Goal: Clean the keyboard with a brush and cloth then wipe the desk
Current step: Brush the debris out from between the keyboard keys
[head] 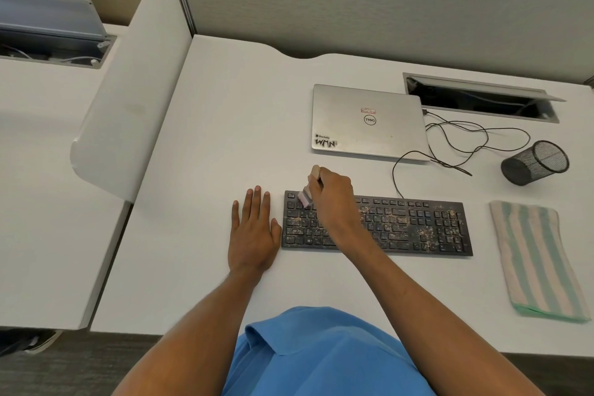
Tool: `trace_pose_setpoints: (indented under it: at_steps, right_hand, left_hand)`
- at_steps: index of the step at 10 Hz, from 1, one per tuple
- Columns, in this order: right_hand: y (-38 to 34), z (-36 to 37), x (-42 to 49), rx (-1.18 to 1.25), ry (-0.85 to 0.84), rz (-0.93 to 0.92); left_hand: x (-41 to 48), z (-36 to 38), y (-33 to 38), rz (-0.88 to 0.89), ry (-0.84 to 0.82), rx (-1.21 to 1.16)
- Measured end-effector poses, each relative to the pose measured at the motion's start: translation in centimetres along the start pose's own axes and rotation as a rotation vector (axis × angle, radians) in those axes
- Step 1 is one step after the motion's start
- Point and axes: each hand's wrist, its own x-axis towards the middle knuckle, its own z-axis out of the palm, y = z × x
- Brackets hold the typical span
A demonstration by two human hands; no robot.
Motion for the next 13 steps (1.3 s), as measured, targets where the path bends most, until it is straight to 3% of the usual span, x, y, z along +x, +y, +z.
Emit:
trace_pose_setpoints:
  at_steps: [2,5,7,9,13]
  right_hand:
    - [-0.1,-0.6,0.0,-0.134,-0.114,0.015]
    - [-0.9,0.8,0.4,0.024,0.001,0.003]
    - [-0.3,1.0,0.2,-0.084,-0.072,0.006]
    - [-0.8,0.3,0.5,-0.009,0.002,0.017]
    - [-1.4,0.1,0.4,-0.069,-0.026,0.004]
  left_hand:
    - [0.0,0.0,0.0,-0.002,0.004,-0.005]
    - [-0.1,0.1,0.0,-0.005,0.001,0.004]
    - [-0.1,0.2,0.0,-0.001,0.006,0.007]
    - [0.0,0.1,0.0,-0.003,0.0,0.001]
    - [0.0,0.0,0.1,-0.006,-0.004,0.001]
